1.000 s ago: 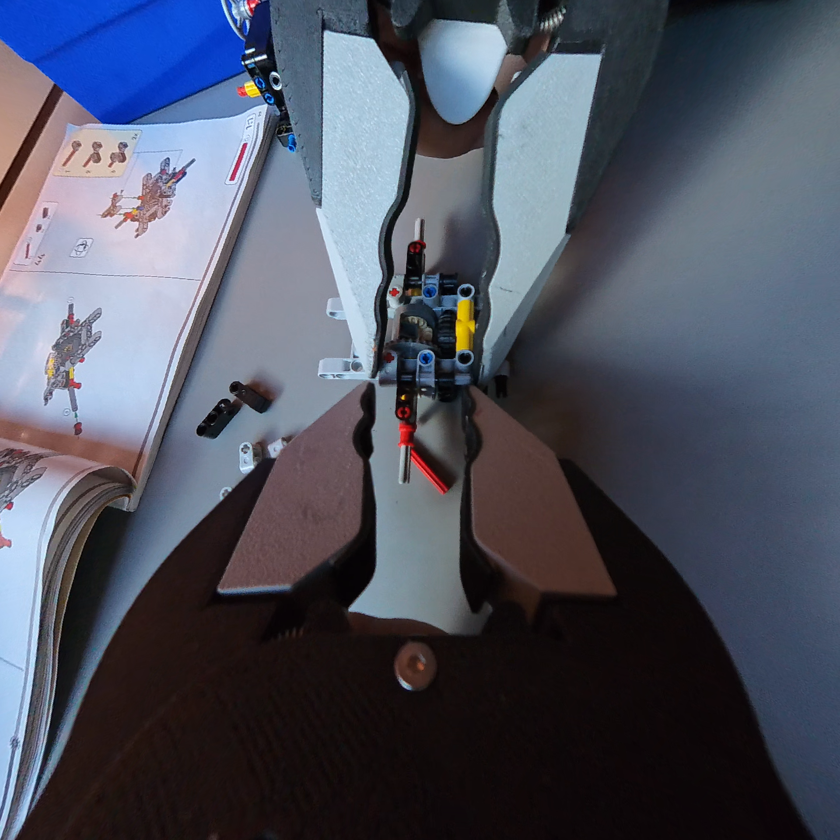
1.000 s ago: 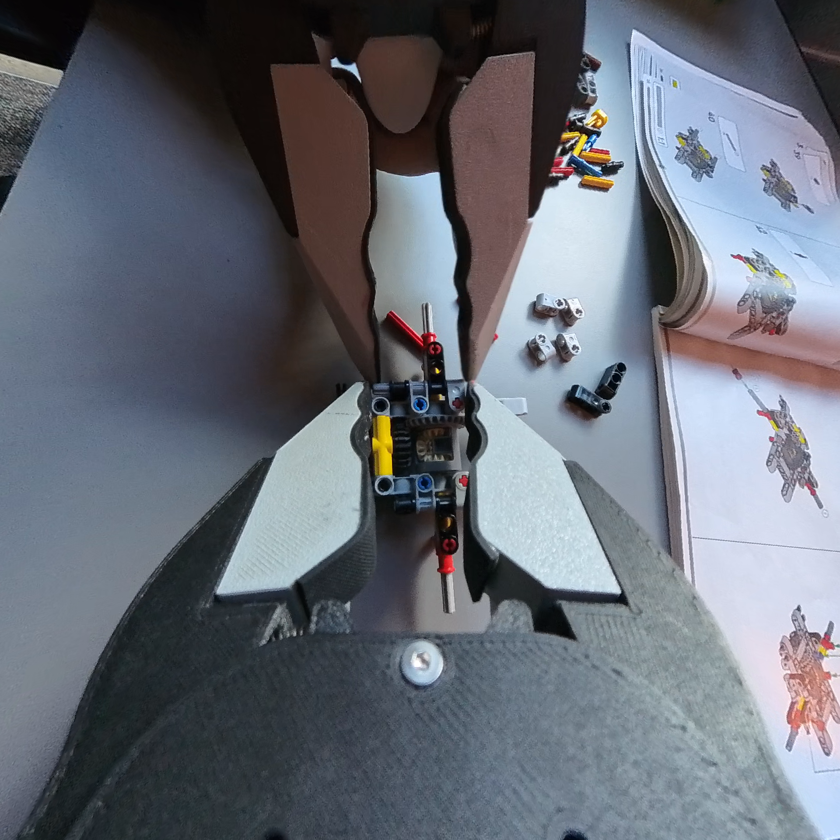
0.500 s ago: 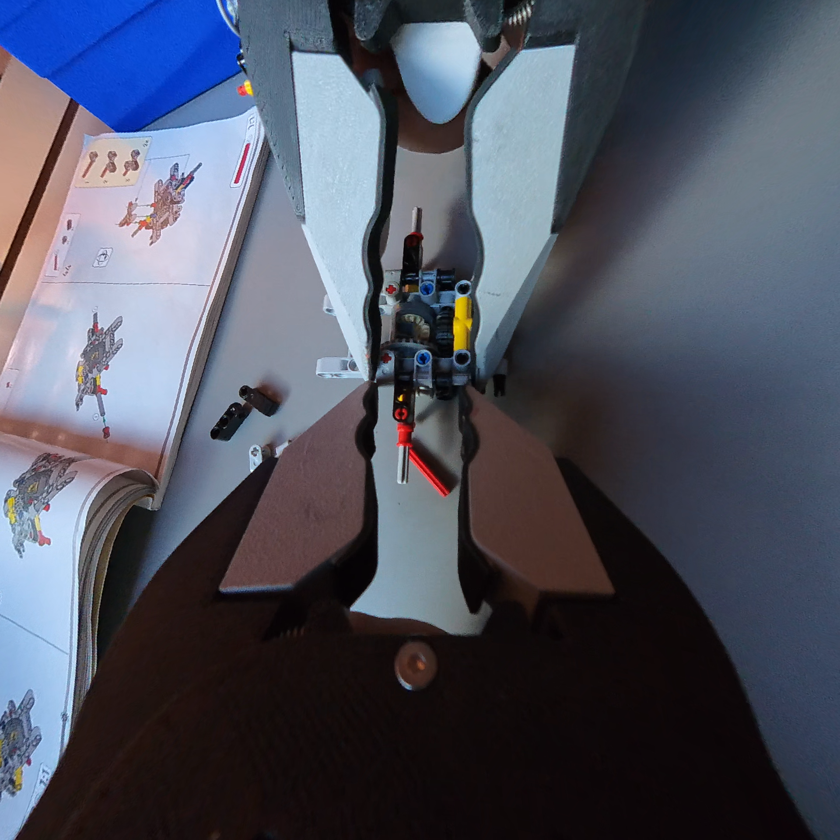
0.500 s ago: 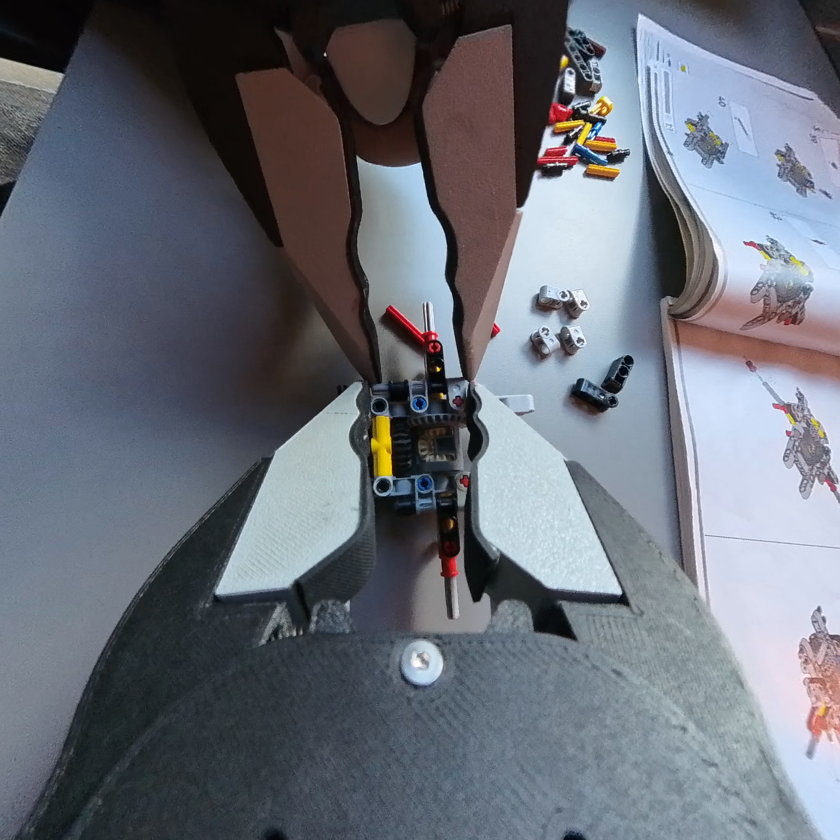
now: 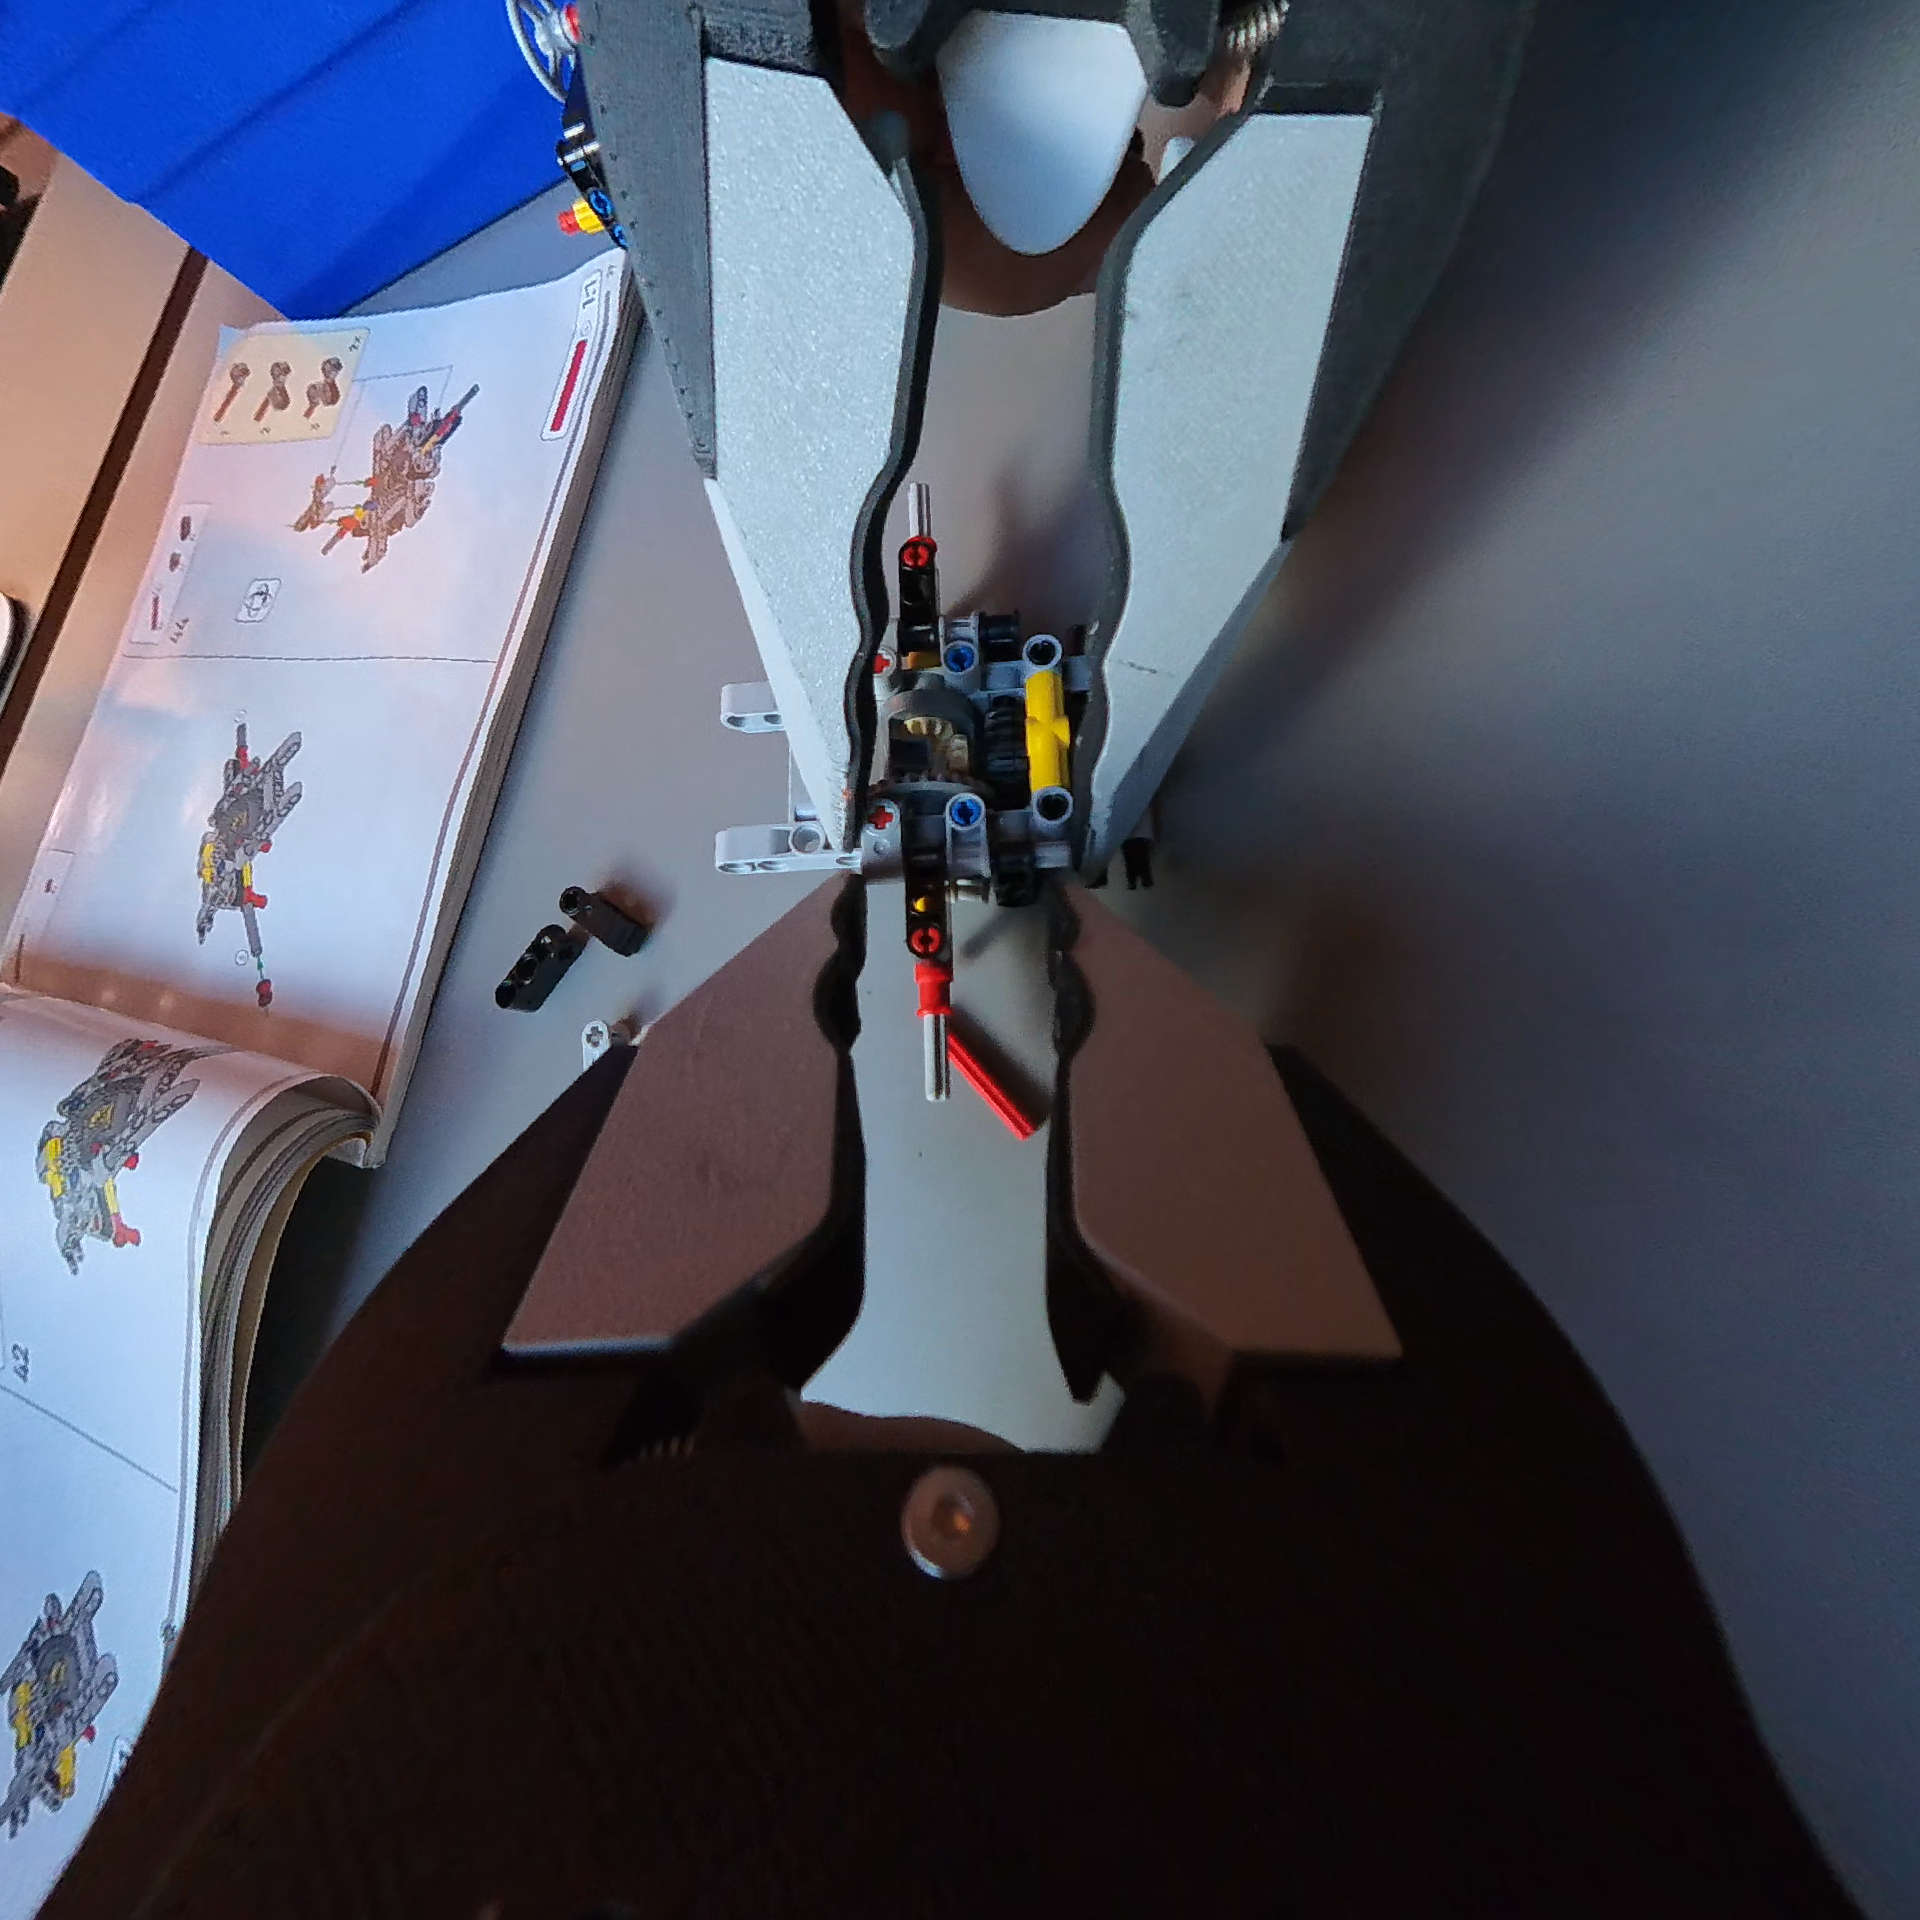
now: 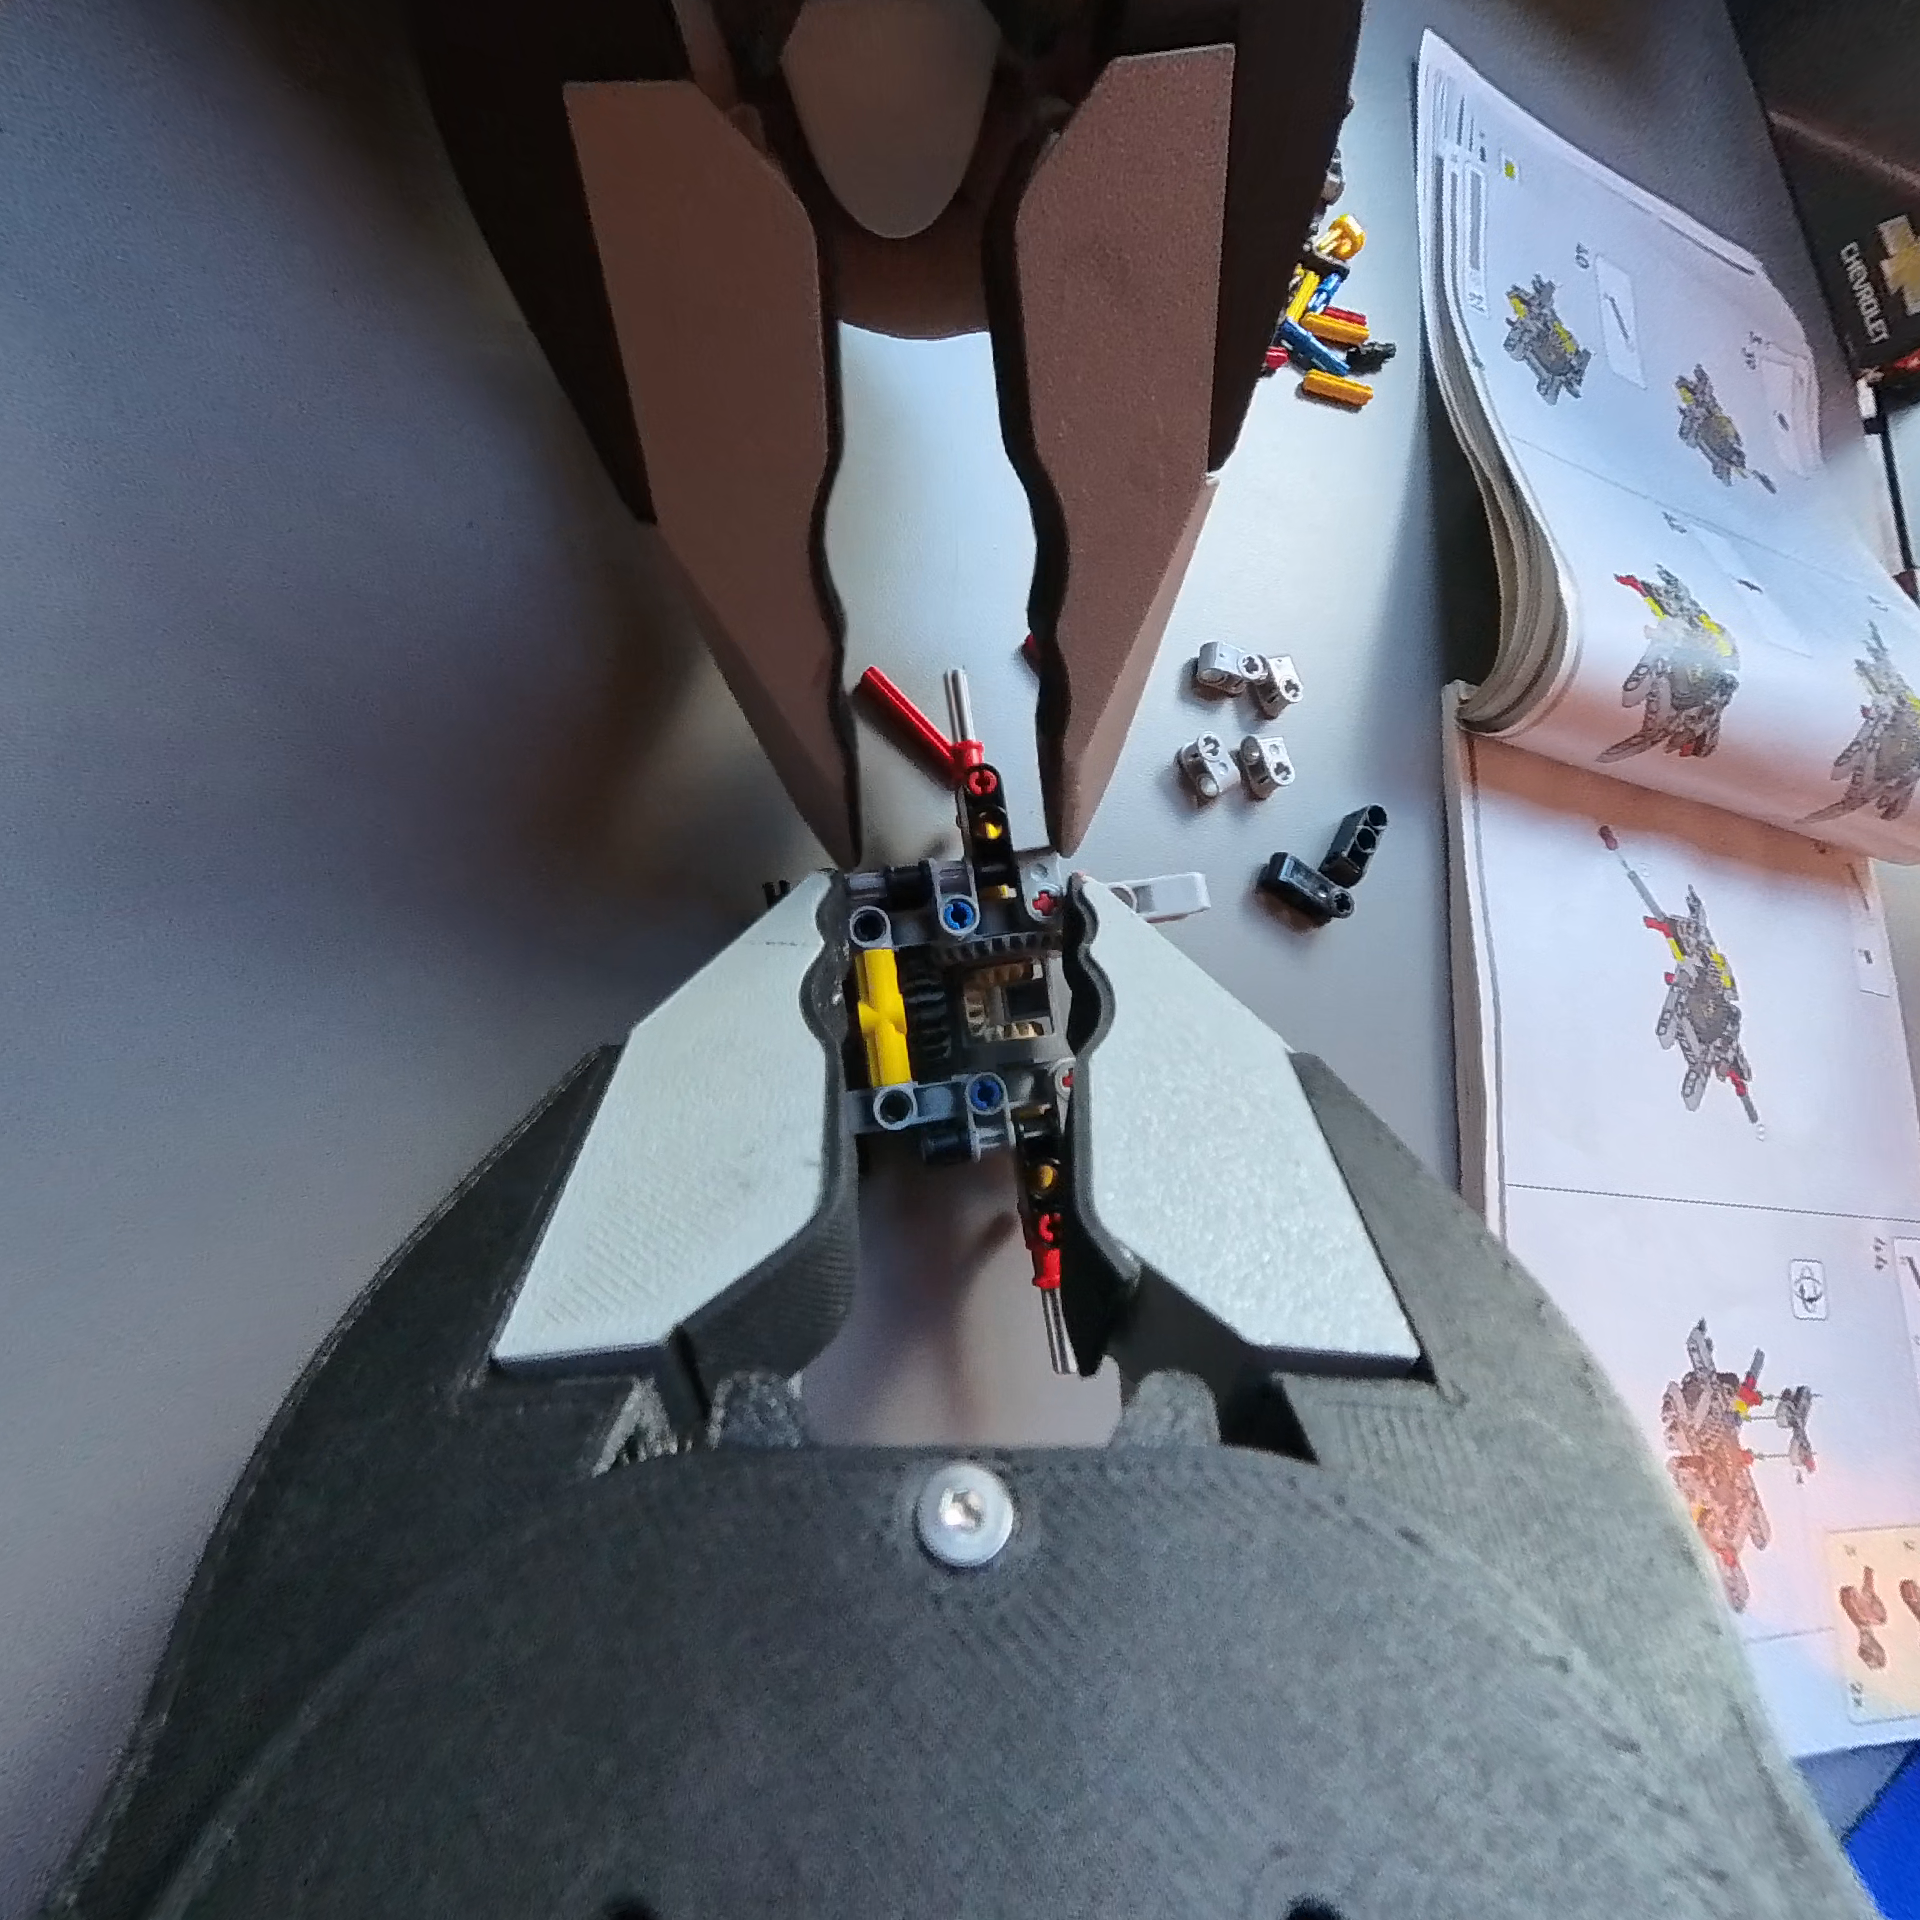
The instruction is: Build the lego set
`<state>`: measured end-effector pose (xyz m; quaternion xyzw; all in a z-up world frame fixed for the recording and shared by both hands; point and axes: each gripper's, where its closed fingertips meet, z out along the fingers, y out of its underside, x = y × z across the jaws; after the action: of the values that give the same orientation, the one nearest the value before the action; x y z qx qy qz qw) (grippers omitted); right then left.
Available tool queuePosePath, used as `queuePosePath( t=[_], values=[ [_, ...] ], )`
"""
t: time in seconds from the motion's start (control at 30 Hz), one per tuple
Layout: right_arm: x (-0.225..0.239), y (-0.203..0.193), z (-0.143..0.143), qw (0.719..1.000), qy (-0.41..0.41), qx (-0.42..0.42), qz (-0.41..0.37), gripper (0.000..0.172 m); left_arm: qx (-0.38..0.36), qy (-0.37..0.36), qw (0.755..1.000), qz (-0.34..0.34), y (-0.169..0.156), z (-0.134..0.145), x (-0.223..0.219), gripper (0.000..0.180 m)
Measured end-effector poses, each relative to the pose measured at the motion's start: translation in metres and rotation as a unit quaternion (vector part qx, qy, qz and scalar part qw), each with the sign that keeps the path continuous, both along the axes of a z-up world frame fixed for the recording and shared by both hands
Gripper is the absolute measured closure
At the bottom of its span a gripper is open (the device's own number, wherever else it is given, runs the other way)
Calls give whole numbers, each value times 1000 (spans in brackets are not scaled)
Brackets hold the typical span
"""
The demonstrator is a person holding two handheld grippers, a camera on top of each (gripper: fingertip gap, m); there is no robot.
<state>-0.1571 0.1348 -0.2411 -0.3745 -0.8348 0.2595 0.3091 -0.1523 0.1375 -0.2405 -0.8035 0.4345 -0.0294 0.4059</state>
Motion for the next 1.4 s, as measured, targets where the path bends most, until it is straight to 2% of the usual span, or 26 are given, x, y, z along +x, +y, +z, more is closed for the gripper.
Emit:
queuePosePath(
  t=[0.3,0.73,0.93,1.07,1.3,1.4],
  values=[
    [-1,2,0,1000,-3,-9,5,134,25,37,999,15,5,-3,-1,148],
    [-2,-1,0,998,0,-55,13,133,-7,-6,1000,15,2,-3,-2,148],
    [3,-3,1,998,-5,-62,25,134,-6,18,1000,17,4,-10,-7,144],
    [6,-2,1,998,-9,-57,27,133,-15,-4,1000,19,3,-7,-6,137],
    [11,-6,5,997,-10,-62,35,128,-17,-50,999,-1,-2,5,10,138],
    [12,-4,6,997,-12,-61,34,128,-22,-41,999,1,-2,1,12,138]
  ],
)
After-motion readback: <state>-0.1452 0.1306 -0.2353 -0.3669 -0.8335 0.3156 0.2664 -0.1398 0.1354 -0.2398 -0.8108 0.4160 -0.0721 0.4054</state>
